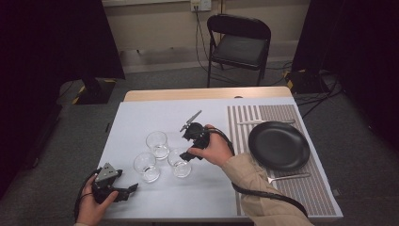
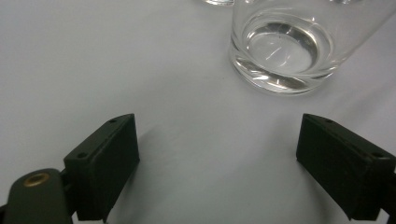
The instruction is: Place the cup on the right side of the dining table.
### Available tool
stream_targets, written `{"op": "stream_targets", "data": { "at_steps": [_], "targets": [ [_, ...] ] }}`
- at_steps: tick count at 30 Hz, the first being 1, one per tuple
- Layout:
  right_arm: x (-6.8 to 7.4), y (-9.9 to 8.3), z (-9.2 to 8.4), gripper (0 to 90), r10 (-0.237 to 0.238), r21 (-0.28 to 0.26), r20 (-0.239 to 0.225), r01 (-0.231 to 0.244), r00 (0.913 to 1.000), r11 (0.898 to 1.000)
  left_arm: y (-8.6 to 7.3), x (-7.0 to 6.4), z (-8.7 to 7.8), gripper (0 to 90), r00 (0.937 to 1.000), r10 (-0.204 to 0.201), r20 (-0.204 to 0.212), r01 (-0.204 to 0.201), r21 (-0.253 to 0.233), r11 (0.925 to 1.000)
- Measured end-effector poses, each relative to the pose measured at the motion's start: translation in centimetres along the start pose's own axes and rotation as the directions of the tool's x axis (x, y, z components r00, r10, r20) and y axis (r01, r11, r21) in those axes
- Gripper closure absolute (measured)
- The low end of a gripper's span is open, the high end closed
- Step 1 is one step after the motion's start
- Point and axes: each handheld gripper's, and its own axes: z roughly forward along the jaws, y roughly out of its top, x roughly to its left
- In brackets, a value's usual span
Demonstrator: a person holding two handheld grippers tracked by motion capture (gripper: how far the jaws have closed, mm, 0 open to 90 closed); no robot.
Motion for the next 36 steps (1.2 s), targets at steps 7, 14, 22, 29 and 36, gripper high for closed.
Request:
{"op": "stream_targets", "data": {
  "at_steps": [7,14,22,29,36],
  "targets": [
    [0.4,0.0,0.9,13.5,-0.003,0.017,0.01,0.002,0.9999,1.0,0.0,0.0,0.0,12.2,1.0,0.0,0.0,0.0,0.0,1.0],
    [0.4,-0.1,1.3,14.2,0.005,0.02,0.009,-0.005,1.0,1.0,0.0,0.0,0.0,12.2,1.0,0.004,0.0,-0.004,0.003,1.0],
    [0.4,-0.4,1.6,15.0,0.029,0.021,0.012,-0.029,0.9995,0.999,0.0,0.0,0.0,12.2,1.0,0.005,0.0,-0.005,0.004,1.0],
    [0.3,-0.5,1.9,18.5,0.024,0.027,0.015,-0.025,0.9996,0.999,0.0,0.0,0.0,12.2,1.0,0.004,0.0,-0.004,0.003,1.0],
    [0.3,-0.7,1.9,25.7,0.018,0.02,-0.001,-0.018,0.9998,1.0,0.0,0.0,0.0,12.2,1.0,0.004,0.0,-0.004,0.003,1.0]
  ]
}}
